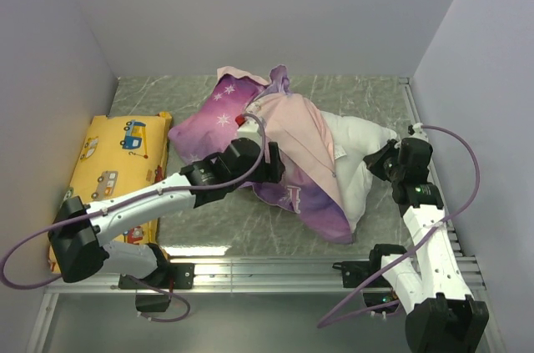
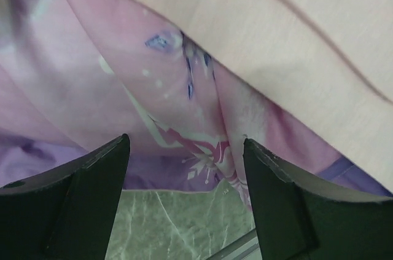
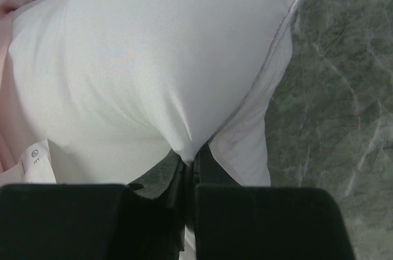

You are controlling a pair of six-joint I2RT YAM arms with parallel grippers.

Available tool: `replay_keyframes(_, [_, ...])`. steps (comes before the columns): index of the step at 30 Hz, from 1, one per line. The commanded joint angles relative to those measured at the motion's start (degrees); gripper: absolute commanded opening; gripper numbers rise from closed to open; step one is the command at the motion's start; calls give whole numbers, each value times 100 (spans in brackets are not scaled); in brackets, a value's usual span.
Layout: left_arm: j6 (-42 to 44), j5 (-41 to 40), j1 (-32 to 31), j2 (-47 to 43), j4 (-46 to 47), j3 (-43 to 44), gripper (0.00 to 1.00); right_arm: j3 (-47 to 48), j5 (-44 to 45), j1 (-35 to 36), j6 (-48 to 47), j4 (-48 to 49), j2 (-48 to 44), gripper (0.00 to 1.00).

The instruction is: Remove the pillowcase from the pillow

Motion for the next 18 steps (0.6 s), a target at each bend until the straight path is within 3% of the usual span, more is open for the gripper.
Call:
replay_keyframes(1, [-481, -412, -186, 36, 592, -141, 79, 344, 97, -54, -101, 163, -42, 0])
replay_keyframes(3, [-498, -456, -186, 97, 707, -177, 78, 379, 115, -54, -128, 137, -51, 0])
replay_keyframes(5, [-446, -500, -186, 115, 822, -107, 70, 432, 150, -54, -154, 93, -51, 0])
replay_keyframes(10, [-121, -1062, 129, 195, 85, 402, 1, 730, 212, -255, -242, -101, 195, 0])
replay_keyframes(18, [125, -344, 2984, -1219, -276, -299, 0, 1109, 98, -748, -189, -233, 528, 0])
